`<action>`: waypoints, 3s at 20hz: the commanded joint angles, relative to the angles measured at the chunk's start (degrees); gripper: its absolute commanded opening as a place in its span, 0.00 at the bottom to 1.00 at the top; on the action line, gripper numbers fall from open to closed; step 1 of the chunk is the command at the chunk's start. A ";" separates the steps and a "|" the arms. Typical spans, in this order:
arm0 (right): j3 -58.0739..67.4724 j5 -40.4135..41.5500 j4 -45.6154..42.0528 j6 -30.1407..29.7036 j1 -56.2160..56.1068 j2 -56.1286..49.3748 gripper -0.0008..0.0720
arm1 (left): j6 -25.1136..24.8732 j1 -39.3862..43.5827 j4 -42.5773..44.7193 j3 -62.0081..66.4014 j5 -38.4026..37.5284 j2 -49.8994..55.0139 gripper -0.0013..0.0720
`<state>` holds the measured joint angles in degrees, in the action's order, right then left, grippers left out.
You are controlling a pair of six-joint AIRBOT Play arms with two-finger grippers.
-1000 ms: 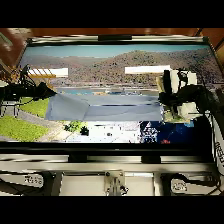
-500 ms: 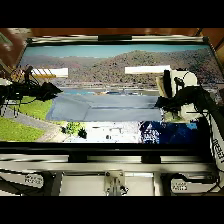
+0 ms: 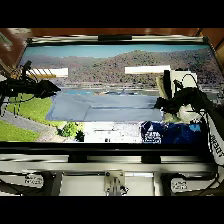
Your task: Fold the shirts.
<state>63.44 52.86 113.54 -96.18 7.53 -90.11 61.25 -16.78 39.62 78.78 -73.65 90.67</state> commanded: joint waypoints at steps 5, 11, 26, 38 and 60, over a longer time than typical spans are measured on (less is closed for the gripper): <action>0.07 -0.33 2.54 -1.68 -2.73 -1.55 0.70 | -0.52 0.04 -0.46 0.15 -0.44 -1.05 0.82; 0.85 -0.04 2.71 -3.98 -4.13 5.86 0.12 | -0.46 2.27 -1.95 0.15 -0.37 -1.75 0.74; 0.90 12.57 9.86 2.14 -4.17 37.59 0.12 | 8.17 41.33 -9.97 -4.50 21.88 4.48 0.06; 0.90 12.98 12.09 7.45 -4.15 48.54 0.12 | 10.25 51.78 -20.96 -2.40 35.76 7.13 0.06; 19.61 -31.26 27.52 6.80 -49.64 -8.57 0.12 | 23.12 2.29 22.56 -2.43 6.54 -28.02 0.06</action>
<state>80.79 24.38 140.88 -94.32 -39.62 -92.27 85.34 -14.02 61.69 76.36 -64.71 63.05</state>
